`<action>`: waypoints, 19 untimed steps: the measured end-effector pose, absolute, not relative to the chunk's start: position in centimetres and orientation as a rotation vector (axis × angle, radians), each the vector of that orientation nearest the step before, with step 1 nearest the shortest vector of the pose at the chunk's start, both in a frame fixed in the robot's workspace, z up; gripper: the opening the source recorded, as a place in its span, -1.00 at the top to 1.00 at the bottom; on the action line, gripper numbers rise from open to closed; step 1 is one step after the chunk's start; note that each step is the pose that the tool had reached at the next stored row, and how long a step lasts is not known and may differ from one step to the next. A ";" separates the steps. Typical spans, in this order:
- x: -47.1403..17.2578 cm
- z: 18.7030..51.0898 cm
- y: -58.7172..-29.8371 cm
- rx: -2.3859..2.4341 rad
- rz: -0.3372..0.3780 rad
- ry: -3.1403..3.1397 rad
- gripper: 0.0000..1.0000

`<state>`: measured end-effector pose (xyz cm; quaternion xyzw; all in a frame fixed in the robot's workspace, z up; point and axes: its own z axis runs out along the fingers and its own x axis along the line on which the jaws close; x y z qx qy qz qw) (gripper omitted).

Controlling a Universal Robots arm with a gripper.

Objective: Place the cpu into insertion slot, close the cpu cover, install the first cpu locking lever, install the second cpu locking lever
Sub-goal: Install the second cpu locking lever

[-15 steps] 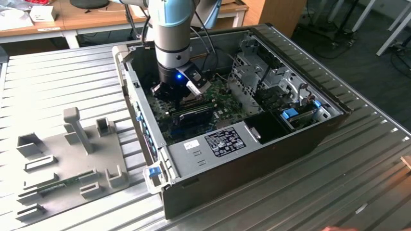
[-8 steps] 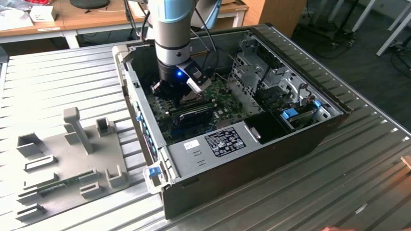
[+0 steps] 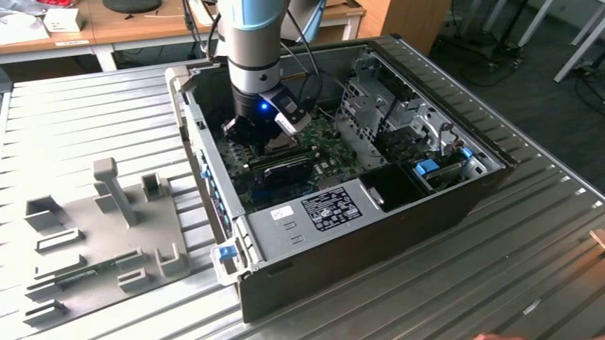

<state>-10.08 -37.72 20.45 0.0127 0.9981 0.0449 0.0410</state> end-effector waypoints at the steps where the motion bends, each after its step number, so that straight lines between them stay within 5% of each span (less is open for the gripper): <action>1: -10.1 20.5 -37.7 0.039 0.138 3.056 0.80; 19: -10.1 21.5 -37.7 0.039 0.138 3.056 0.80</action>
